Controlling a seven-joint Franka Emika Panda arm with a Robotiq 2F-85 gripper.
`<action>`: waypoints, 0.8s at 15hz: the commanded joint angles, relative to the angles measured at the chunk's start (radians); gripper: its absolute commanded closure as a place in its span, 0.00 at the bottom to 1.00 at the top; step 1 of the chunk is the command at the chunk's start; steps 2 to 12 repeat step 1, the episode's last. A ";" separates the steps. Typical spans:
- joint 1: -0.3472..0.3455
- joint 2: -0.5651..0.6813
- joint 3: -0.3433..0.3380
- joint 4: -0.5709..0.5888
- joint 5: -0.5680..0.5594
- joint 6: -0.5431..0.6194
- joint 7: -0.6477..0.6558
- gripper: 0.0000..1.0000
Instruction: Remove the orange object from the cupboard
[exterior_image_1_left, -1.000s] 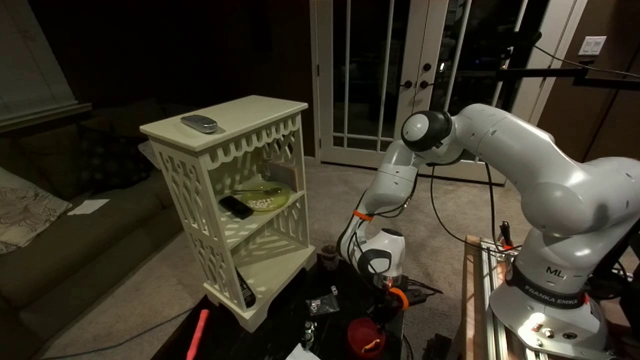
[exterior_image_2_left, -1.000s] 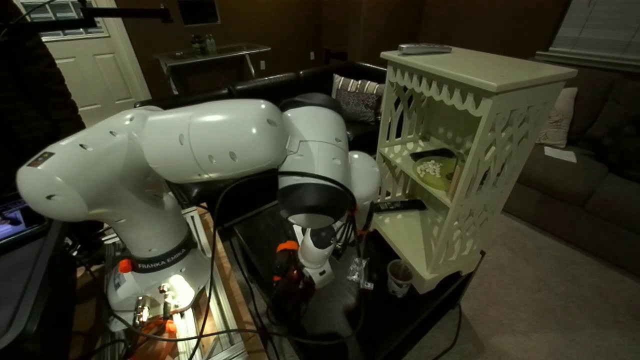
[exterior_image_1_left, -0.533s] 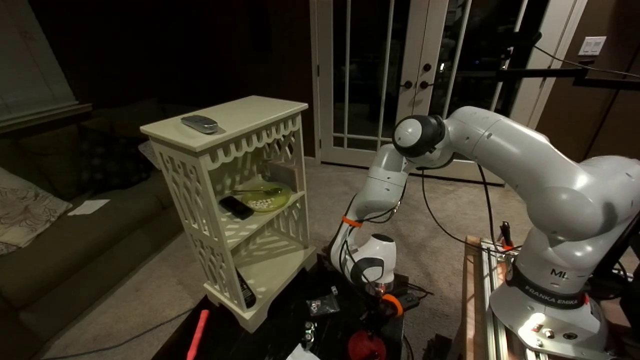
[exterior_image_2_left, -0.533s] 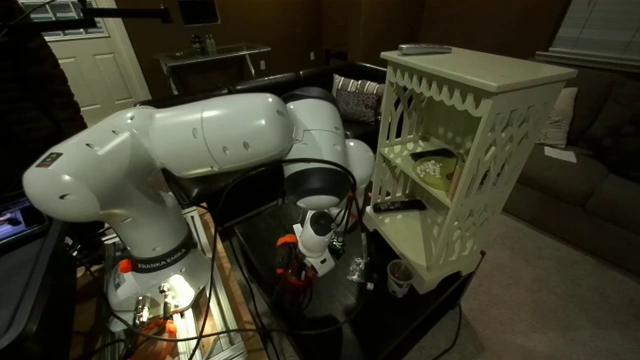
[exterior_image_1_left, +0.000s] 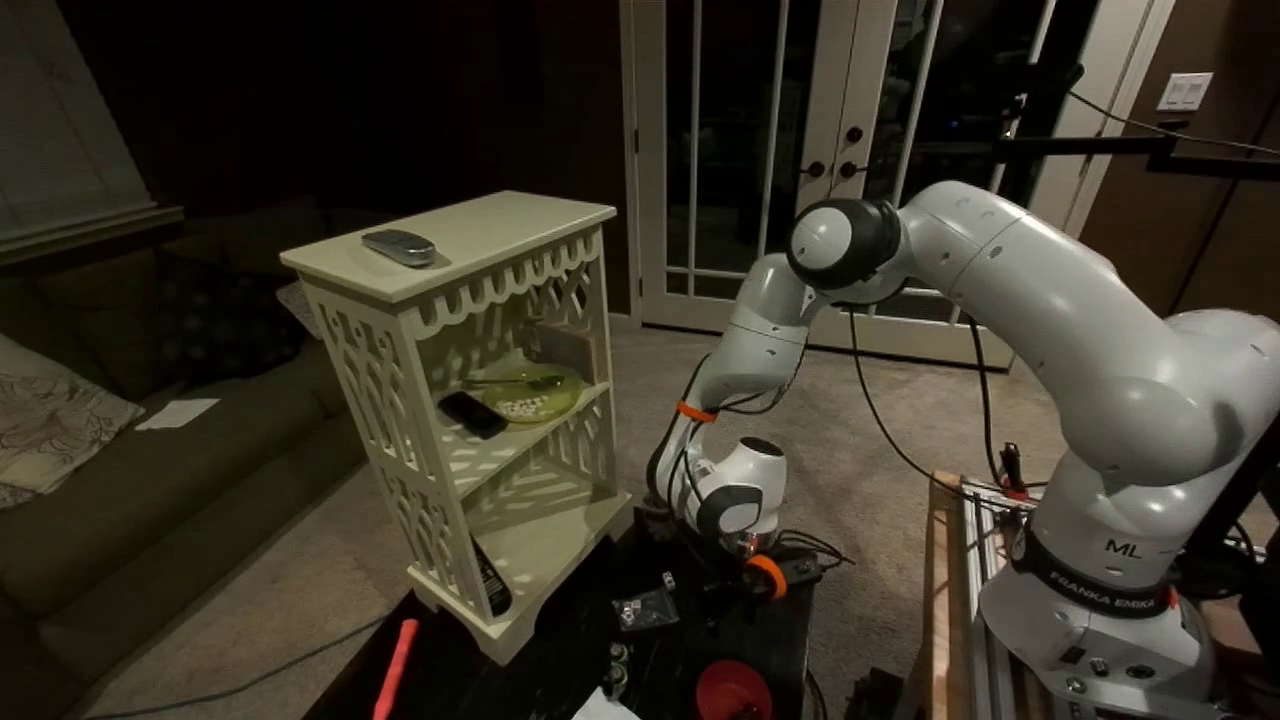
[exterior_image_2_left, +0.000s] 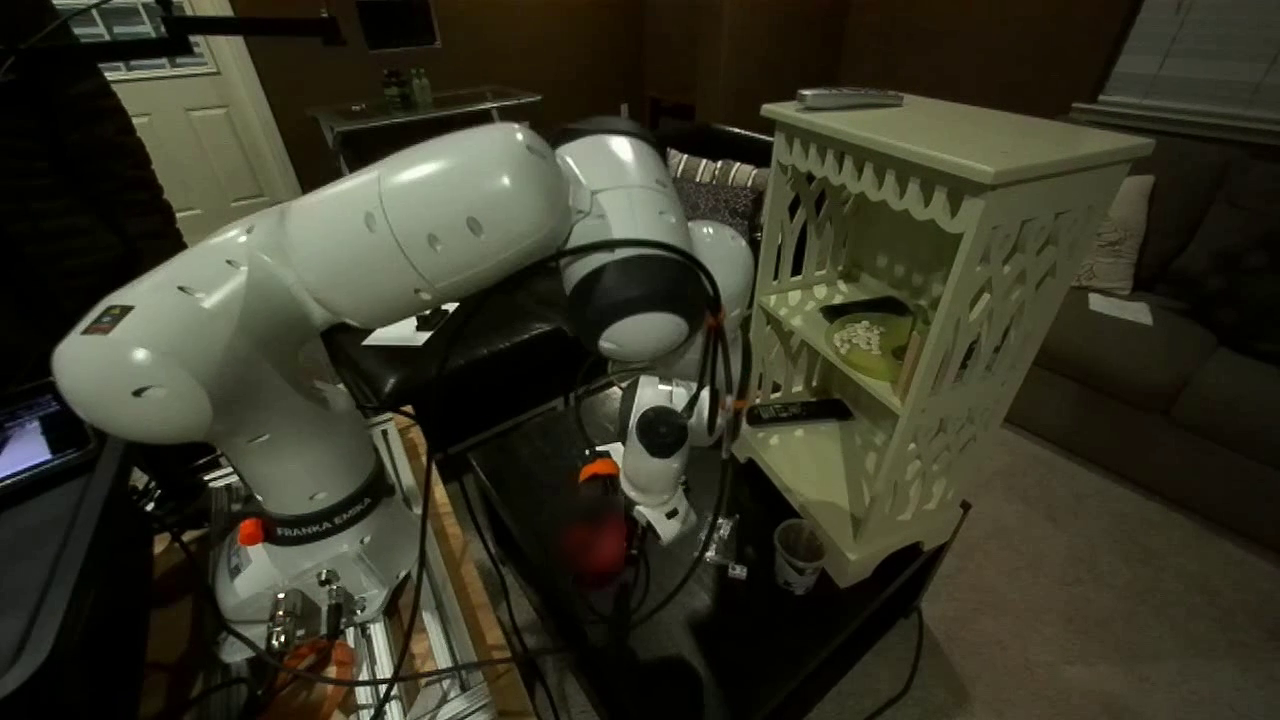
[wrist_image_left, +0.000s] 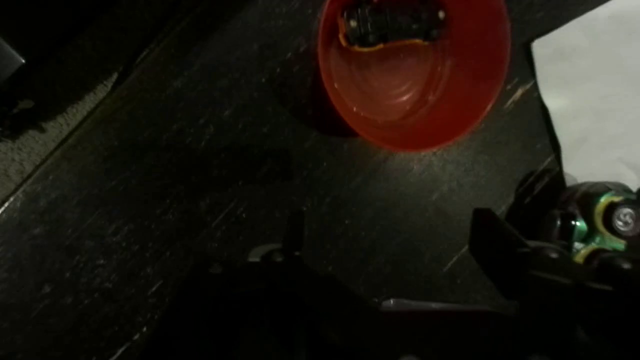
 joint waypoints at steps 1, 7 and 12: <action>0.017 -0.025 -0.020 -0.008 0.011 -0.021 0.000 0.09; 0.017 -0.025 -0.020 -0.008 0.011 -0.021 0.000 0.09; 0.017 -0.025 -0.020 -0.008 0.011 -0.021 0.000 0.09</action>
